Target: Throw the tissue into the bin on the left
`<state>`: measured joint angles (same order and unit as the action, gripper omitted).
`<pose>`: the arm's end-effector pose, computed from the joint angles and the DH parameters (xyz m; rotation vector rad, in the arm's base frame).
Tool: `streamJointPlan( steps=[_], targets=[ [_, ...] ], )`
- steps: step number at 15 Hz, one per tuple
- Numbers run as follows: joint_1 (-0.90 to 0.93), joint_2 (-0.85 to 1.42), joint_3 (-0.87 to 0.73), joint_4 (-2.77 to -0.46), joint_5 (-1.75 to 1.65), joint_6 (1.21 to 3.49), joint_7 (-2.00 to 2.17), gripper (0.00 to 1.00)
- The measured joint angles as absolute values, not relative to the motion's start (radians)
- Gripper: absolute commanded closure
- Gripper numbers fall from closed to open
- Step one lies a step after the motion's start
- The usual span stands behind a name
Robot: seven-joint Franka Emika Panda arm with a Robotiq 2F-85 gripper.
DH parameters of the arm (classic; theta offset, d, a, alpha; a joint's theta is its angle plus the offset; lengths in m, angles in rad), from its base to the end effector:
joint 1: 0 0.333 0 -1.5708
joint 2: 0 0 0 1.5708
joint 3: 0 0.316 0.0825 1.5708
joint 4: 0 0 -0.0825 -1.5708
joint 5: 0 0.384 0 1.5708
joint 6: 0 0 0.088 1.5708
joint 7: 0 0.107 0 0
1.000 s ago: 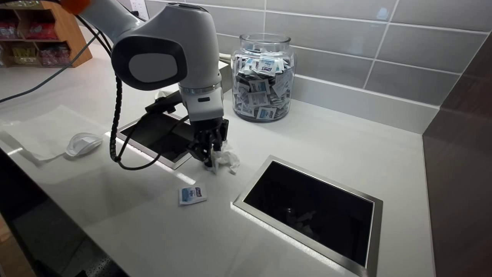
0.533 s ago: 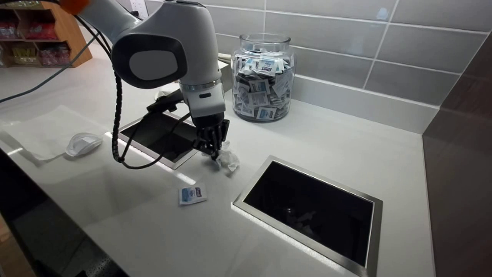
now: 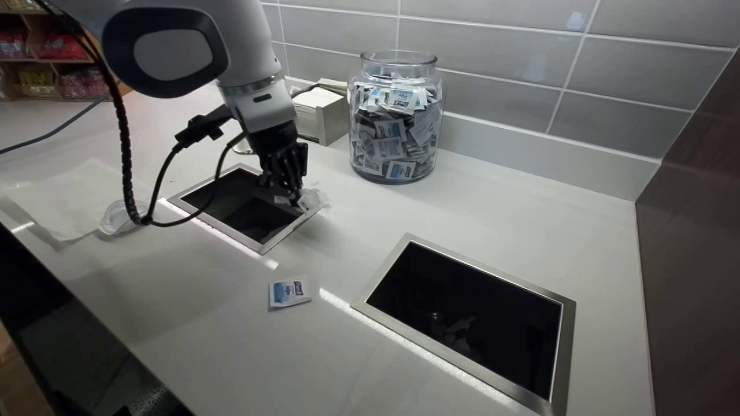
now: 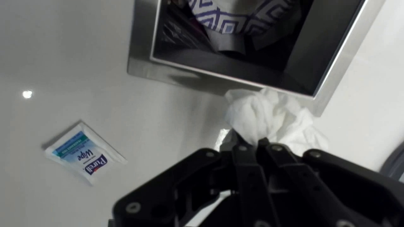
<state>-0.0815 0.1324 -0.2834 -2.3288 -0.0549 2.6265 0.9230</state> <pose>0.4991 -0.1892 0.3004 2.5343 -1.8034 0.2835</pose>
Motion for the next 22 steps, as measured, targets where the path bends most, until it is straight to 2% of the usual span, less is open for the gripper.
streamJointPlan(
  steps=[4, 5, 6, 7, 9, 16, 18, 19, 20, 22],
  targets=[
    [-0.078, 0.019, -0.218, -2.423, -0.044, 2.580, 0.901, 0.98],
    [-0.078, -0.002, -0.202, -2.440, -0.035, 2.574, 0.889, 0.95],
    [-0.078, -0.020, -0.186, -2.454, -0.022, 2.566, 0.874, 0.69],
    [-0.078, -0.035, -0.173, -2.465, -0.011, 2.561, 0.861, 0.67],
    [-0.078, -0.055, -0.152, -2.480, 0.015, 2.558, 0.837, 0.55],
    [-0.078, -0.083, -0.125, -2.496, 0.060, 2.548, 0.789, 0.02],
    [-0.081, -0.089, -0.125, -2.496, 0.062, 2.544, 0.786, 0.00],
    [-0.085, -0.094, -0.125, -2.496, 0.065, 2.536, 0.783, 0.05],
    [-0.090, -0.100, -0.125, -2.495, 0.066, 2.518, 0.781, 0.00],
    [-0.100, -0.114, -0.125, -2.495, 0.066, 2.496, 0.776, 0.00]
  ],
)
